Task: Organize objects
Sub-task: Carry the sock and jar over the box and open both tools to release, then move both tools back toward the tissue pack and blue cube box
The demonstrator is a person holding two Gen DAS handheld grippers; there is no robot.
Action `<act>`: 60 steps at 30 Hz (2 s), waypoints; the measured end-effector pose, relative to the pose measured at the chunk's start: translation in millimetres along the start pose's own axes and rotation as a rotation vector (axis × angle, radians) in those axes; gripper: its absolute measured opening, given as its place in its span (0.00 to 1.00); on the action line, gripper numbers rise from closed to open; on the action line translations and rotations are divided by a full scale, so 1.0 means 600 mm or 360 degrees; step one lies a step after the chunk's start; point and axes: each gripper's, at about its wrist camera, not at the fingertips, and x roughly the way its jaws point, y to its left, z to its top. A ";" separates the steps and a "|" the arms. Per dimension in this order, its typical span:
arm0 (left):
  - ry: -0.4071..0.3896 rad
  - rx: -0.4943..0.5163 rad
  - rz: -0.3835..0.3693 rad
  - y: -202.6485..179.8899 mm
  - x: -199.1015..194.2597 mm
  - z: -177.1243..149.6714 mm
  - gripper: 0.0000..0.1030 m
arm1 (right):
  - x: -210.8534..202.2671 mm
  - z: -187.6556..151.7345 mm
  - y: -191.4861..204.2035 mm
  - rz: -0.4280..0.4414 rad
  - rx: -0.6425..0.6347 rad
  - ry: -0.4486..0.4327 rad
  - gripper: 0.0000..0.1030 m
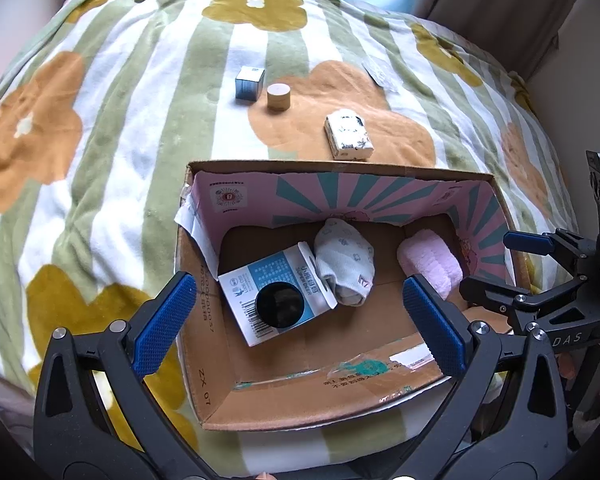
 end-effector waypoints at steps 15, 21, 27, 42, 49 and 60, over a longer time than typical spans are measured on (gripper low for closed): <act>-0.0013 0.0060 -0.0017 0.014 -0.015 0.047 1.00 | -0.017 0.034 0.000 -0.0035 0.0017 -0.0031 1.00; -0.0044 0.0094 -0.0006 0.031 -0.034 0.095 1.00 | -0.037 0.067 0.008 -0.0042 -0.0003 -0.0074 1.00; -0.0091 0.0137 0.0003 0.054 -0.051 0.157 1.00 | -0.056 0.109 0.028 -0.0099 -0.0074 -0.0121 1.00; -0.0018 0.0310 -0.0071 0.114 0.036 0.328 1.00 | -0.023 0.225 0.050 -0.0263 -0.0078 -0.0135 1.00; 0.0078 0.0288 -0.0117 0.135 0.133 0.384 1.00 | 0.030 0.273 0.038 -0.0265 0.0058 -0.0067 1.00; 0.0218 0.0345 -0.0113 0.139 0.290 0.439 1.00 | 0.136 0.324 0.008 -0.0272 0.0224 0.0077 1.00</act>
